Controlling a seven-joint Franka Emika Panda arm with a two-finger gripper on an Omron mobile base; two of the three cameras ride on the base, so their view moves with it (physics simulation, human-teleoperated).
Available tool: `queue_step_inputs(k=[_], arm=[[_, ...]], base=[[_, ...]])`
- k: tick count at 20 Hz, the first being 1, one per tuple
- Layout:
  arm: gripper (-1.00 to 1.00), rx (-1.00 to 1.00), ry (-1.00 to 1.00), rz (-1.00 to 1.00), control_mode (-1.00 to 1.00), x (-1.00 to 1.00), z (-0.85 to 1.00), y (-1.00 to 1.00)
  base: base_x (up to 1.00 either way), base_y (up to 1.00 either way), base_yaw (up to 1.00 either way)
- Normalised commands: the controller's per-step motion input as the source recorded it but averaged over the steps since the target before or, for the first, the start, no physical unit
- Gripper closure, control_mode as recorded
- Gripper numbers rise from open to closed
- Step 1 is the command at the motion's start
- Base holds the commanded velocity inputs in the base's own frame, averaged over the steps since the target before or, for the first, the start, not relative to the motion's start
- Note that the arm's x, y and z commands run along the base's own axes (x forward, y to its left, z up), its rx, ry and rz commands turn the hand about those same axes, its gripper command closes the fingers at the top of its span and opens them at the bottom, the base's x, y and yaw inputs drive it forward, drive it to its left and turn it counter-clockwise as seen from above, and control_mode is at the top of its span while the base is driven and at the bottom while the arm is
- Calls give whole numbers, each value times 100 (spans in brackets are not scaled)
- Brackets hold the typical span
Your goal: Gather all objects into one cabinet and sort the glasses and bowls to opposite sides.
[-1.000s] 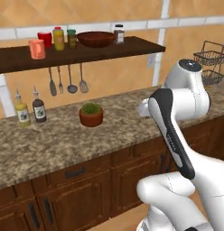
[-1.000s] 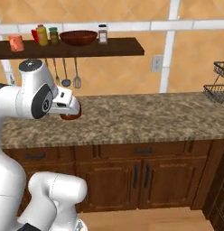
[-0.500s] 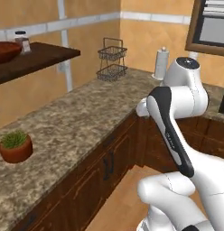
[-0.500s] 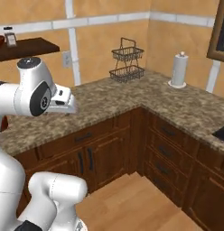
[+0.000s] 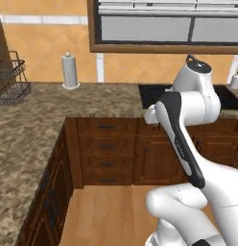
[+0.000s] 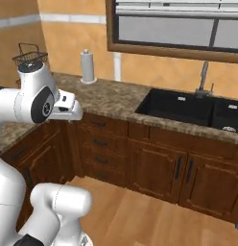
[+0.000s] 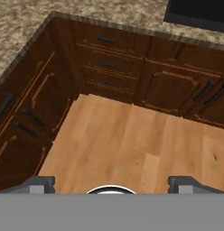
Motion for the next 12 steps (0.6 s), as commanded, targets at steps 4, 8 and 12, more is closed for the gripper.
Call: queue_step_inputs(k=[4, 8, 12], arm=[[-100, 0, 0, 0, 100, 0, 0, 0], [-100, 0, 0, 0, 100, 0, 0, 0], [-100, 0, 0, 0, 100, 0, 0, 0]], base=[[0, -34, -90], [0, -31, -91], [2, -37, -89]])
